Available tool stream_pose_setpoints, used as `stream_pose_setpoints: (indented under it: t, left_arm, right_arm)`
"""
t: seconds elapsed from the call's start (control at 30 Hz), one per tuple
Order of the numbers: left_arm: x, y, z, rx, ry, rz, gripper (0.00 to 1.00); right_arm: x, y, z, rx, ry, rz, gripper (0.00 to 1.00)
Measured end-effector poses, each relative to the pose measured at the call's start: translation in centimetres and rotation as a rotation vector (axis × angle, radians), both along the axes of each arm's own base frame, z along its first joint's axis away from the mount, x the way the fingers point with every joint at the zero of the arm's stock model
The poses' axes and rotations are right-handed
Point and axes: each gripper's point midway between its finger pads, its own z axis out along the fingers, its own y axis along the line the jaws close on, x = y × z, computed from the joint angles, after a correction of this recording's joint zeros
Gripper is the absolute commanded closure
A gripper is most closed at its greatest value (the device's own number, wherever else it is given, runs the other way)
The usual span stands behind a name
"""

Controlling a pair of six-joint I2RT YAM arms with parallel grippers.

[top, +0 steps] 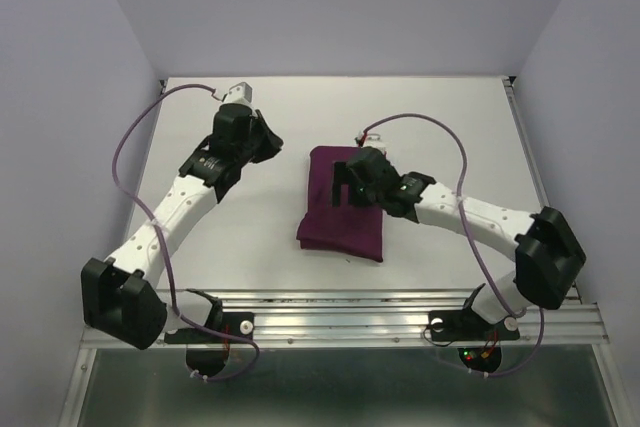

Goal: Prepare the surgical pack
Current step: Reset both arms

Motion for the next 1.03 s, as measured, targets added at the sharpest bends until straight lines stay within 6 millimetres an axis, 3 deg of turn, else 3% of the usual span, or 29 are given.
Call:
stream_pose_setpoints:
  t: [0.07, 0.13, 0.2, 0.23, 0.27, 0.4, 0.5, 0.57, 0.7, 0.9, 1.03]
  left_arm:
    - [-0.6, 1.2, 1.6, 0.002, -0.034, 0.032, 1.00]
    - [-1.2, 2.3, 2.7, 0.009, -0.055, 0.054, 1.00]
    - [-2.0, 3.4, 3.9, 0.025, -0.074, 0.077, 1.00]
    - [-2.3, 3.9, 4.7, 0.036, -0.083, 0.089, 1.00]
    - [-2.5, 4.3, 5.3, 0.040, -0.093, 0.097, 1.00]
    - [-3.4, 6.1, 8.5, 0.065, -0.150, 0.149, 0.99]
    - [-4.3, 7.4, 10.7, 0.077, -0.194, 0.186, 0.92]
    - [-5.1, 8.5, 12.1, 0.088, -0.222, 0.220, 0.87]
    - [-6.4, 10.7, 14.7, 0.103, -0.279, 0.301, 0.79]
    - [-7.5, 12.7, 17.4, 0.120, -0.341, 0.380, 0.78]
    - [-7.8, 13.4, 18.6, 0.128, -0.366, 0.408, 0.78]
  right_arm:
    - [2.1, -2.7, 3.1, -0.026, -0.106, -0.100, 0.00]
    - [4.4, -6.7, 6.5, -0.047, -0.208, -0.240, 0.00]
    - [5.7, -9.9, 8.3, -0.070, -0.261, -0.341, 0.00]
    - [6.6, -12.3, 9.7, -0.070, -0.293, -0.412, 0.00]
    - [7.8, -16.0, 10.9, -0.084, -0.320, -0.518, 0.00]
    - [8.9, -25.7, 12.3, -0.181, -0.353, -0.771, 0.00]
    - [8.5, -29.7, 12.0, -0.237, -0.335, -0.877, 0.00]
    - [8.0, -30.9, 11.9, -0.256, -0.322, -0.914, 0.00]
    - [7.1, -31.4, 12.7, -0.237, -0.334, -0.940, 0.00]
    - [5.6, -31.9, 15.5, -0.180, -0.405, -0.979, 0.00]
    - [5.2, -32.2, 16.2, -0.171, -0.423, -0.991, 0.00]
